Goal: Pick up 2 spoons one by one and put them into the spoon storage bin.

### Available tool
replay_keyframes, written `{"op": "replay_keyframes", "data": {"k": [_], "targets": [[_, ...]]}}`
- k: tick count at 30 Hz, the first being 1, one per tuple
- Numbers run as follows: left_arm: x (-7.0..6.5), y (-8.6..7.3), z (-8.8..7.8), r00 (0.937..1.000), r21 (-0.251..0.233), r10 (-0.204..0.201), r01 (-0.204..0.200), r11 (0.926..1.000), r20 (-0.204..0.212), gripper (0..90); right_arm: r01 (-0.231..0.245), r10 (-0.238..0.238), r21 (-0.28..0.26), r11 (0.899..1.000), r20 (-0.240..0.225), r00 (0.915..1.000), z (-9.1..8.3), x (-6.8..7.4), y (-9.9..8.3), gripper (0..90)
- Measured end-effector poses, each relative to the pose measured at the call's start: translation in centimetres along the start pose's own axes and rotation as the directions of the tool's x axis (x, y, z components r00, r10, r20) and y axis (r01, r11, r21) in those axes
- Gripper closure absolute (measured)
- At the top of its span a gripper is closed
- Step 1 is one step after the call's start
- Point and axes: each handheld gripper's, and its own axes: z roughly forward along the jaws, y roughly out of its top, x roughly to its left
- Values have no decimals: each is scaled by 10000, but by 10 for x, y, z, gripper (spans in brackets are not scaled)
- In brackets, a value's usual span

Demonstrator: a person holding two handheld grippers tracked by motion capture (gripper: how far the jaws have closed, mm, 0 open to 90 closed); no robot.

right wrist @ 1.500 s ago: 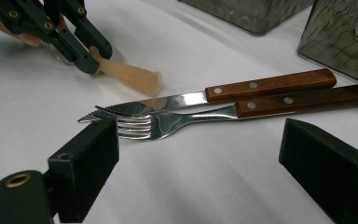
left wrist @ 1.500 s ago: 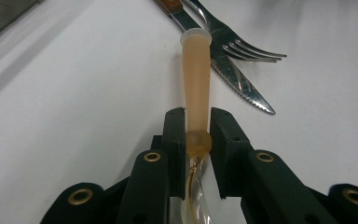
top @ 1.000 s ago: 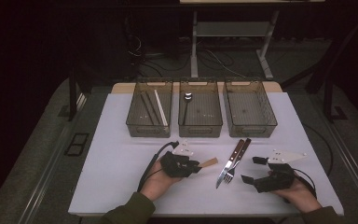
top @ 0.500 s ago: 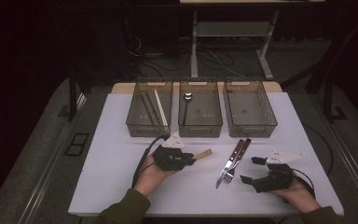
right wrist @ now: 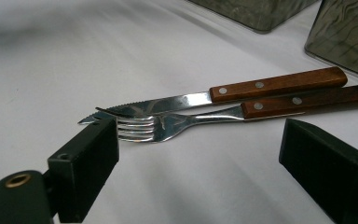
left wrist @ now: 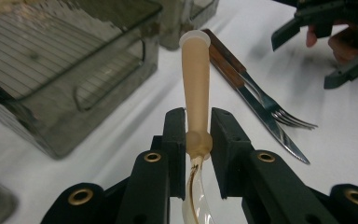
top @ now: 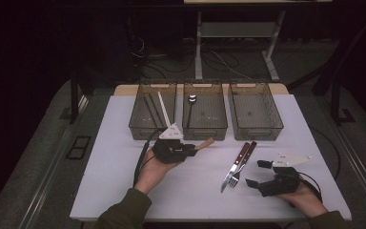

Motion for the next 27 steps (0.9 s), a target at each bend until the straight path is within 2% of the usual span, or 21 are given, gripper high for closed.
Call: {"op": "replay_keyframes", "data": {"k": [11, 27], "targets": [[13, 17, -3, 9995, -447, -114, 102, 9989, -279, 754, -36, 36, 11, 10000, 31, 10000, 1, -1, 0, 118], [37, 49, 12, 9967, -1178, -313, 224, 9928, -745, 754, -145, 145, -7, 9999, 45, 9999, 0, -2, -1, 118]]}}
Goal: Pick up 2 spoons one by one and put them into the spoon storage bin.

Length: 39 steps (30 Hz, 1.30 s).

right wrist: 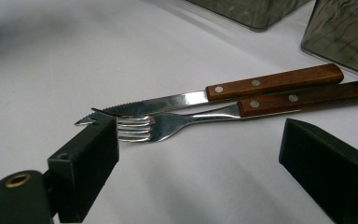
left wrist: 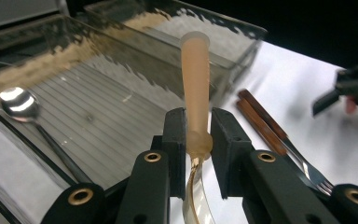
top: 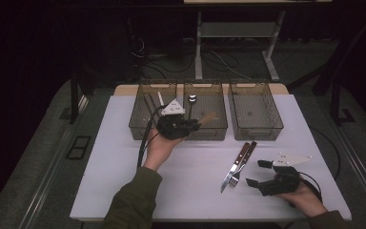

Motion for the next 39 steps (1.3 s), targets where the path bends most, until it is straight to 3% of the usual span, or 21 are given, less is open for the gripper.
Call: {"op": "replay_keyframes", "data": {"k": [4, 19, 25, 30, 37, 39], "targets": [[5, 8, 9, 9997, -47, -54, 53, 10000, -220, 753, -20, 20, -52, 10000, -3, 10000, -1, 0, 0, 118], [34, 22, 48, 9948, 570, -385, 440, 9974, -942, 752, 15, -15, -73, 10000, -75, 10000, -2, 1, 0, 118], [41, 25, 57, 9924, 972, -448, 561, 9937, -1150, 751, 68, -69, -83, 9999, -110, 9999, -2, 2, 0, 117], [45, 25, 65, 9898, 1561, -463, 673, 9854, -1348, 750, 95, -96, -66, 9999, -127, 9999, -2, 2, 0, 118], [48, 23, 71, 9878, 1948, -538, 821, 9774, -1464, 747, 133, -135, -91, 9999, -152, 9998, -3, 3, 1, 118], [47, 22, 72, 9881, 1894, -521, 793, 9787, -1447, 737, 126, -128, -89, 9999, -149, 9998, -3, 3, 0, 117]]}}
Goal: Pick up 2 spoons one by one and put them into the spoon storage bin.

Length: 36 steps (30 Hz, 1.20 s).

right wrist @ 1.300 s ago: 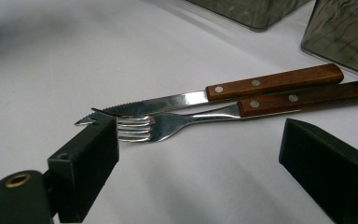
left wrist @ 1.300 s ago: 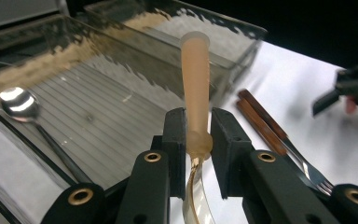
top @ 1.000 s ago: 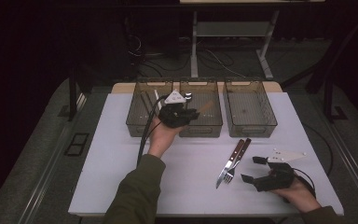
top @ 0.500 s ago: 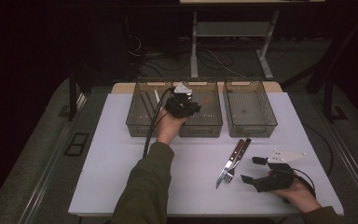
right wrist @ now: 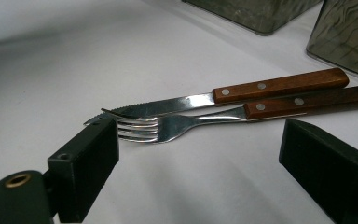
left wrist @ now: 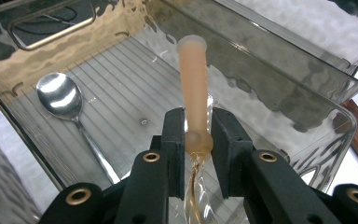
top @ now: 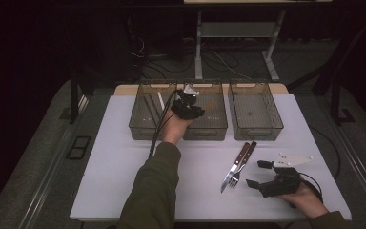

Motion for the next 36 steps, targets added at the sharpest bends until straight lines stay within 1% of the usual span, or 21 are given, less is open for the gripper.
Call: {"op": "replay_keyframes", "data": {"k": [1, 3, 6, 9, 12, 13, 16, 18, 20, 22, 25, 27, 28, 32, 34, 36], "targets": [[0, 0, 0, 10000, -101, -2, 1, 9999, -40, 725, -5, 5, -5, 10000, -2, 10000, 0, 0, 0, 117], [-1, 1, -2, 9999, -384, -54, 50, 9992, -94, 628, -15, 15, -8, 10000, -5, 10000, 0, 0, 0, 118], [-1, 3, -4, 10000, -597, -59, 55, 9982, -59, 598, -27, 27, -4, 10000, -9, 10000, 0, 0, 0, 118], [0, 3, -6, 10000, -656, -67, 67, 9978, 8, 581, -9, 9, 9, 10000, -2, 10000, 0, 0, 0, 118], [1, 2, -9, 9996, -662, -46, 65, 9978, 285, 546, -12, 12, 31, 10000, 4, 10000, 0, 0, 0, 118], [1, 2, -10, 9991, -641, 24, 3, 9979, 423, 534, -17, 17, 30, 10000, 9, 10000, 0, 0, 0, 118], [-1, 1, -14, 9982, -748, 139, -95, 9972, 588, 506, -8, 8, 25, 10000, 13, 10000, 0, 0, 0, 118], [-3, 0, -17, 9965, -777, 212, -150, 9969, 806, 474, -5, 5, 37, 10000, 19, 10000, 0, 0, 0, 118], [-6, -2, -21, 9955, -855, 407, -334, 9958, 850, 458, -12, 12, 34, 10000, 14, 10000, 1, 0, 0, 118], [-8, -3, -26, 9933, -949, 497, -398, 9947, 1040, 441, -27, 27, 46, 10000, 18, 10000, 1, 0, 0, 118], [-14, -6, -33, 9908, -1034, 760, -644, 9926, 1123, 424, -39, 39, 45, 10000, 38, 10000, 1, 0, 0, 118], [-17, -9, -38, 9889, -1075, 841, -710, 9917, 1228, 411, -61, 60, 48, 10000, 43, 10000, 1, 0, 0, 118], [-19, -10, -40, 9890, -1145, 843, -704, 9909, 1213, 403, -71, 71, 47, 10000, 52, 10000, 1, 0, 0, 118], [-24, -17, -49, 9867, -1159, 980, -831, 9898, 1296, 370, -65, 65, 47, 10000, 61, 10000, 1, -1, 0, 118], [-26, -21, -54, 9854, -1185, 987, -824, 9895, 1390, 354, -55, 54, 49, 10000, 62, 10000, 1, -1, 0, 118], [-29, -25, -59, 9831, -1192, 1138, -971, 9881, 1430, 344, -71, 70, 54, 10000, 68, 10000, 1, -1, 0, 118]]}}
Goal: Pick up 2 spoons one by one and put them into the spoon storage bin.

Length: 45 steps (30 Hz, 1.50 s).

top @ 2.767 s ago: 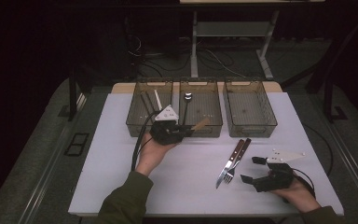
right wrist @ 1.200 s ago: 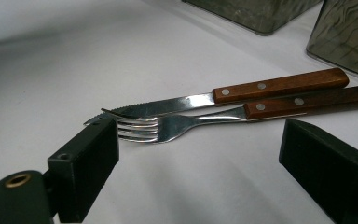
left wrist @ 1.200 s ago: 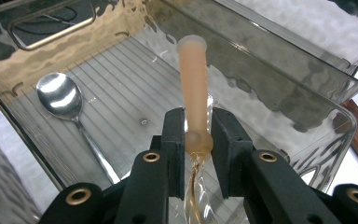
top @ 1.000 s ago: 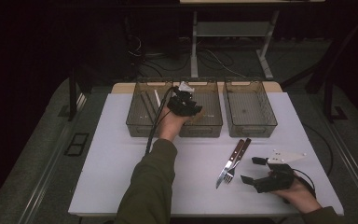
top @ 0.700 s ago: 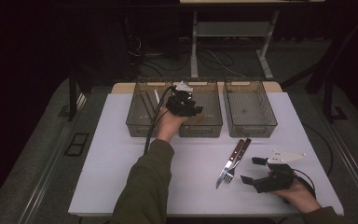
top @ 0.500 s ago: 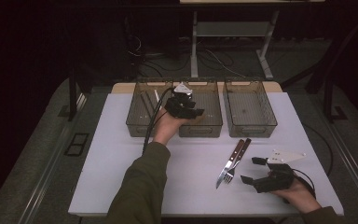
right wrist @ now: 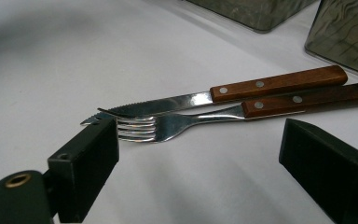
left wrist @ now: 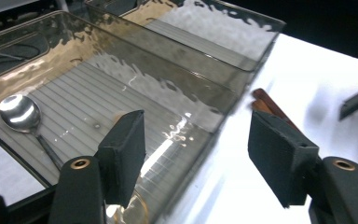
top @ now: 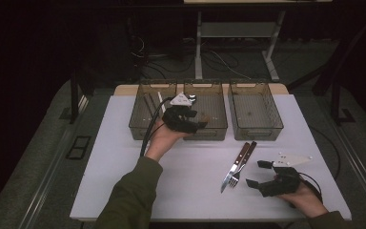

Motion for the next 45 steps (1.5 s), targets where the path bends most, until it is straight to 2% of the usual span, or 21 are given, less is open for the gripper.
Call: {"op": "replay_keyframes", "data": {"k": [6, 10, 12, 17, 19, 29, 34, 41, 45], "targets": [[-10, -17, -13, 9999, -60, 79, -78, 10000, 120, 317, -62, 62, 4, 10000, 16, 10000, 0, -1, 0, 118], [-15, -29, -20, 9996, -230, -43, 49, 9997, 261, 309, -52, 52, 25, 10000, 31, 10000, 1, -1, 0, 118], [-18, -33, -24, 9997, -192, 81, -77, 9998, 219, 304, -59, 59, 14, 10000, 36, 10000, 0, -1, 0, 118], [-25, -45, -34, 9999, -351, 62, -58, 9994, 110, 275, -50, 51, -14, 10000, 51, 10000, 0, -1, 0, 118], [-27, -51, -38, 9999, -271, 124, -124, 9996, 2, 258, -67, 68, -19, 10000, 47, 10000, 0, -1, 0, 118], [-39, -85, -61, 9995, -277, 19, -28, 9996, -305, 184, -28, 28, -20, 10000, 50, 10000, -2, 0, 0, 118], [-44, -103, -72, 9994, -228, 19, -27, 9997, -353, 155, -20, 20, 7, 10000, 63, 10000, -1, 0, 0, 118], [-47, -126, -84, 9997, -16, -97, 96, 10000, -202, 126, 1, -2, 39, 10000, 52, 10000, 0, 0, 0, 118], [-47, -138, -92, 9993, 30, -227, 228, 9997, -310, 103, 8, -9, 47, 10000, 47, 10000, 0, 0, 0, 118]]}}
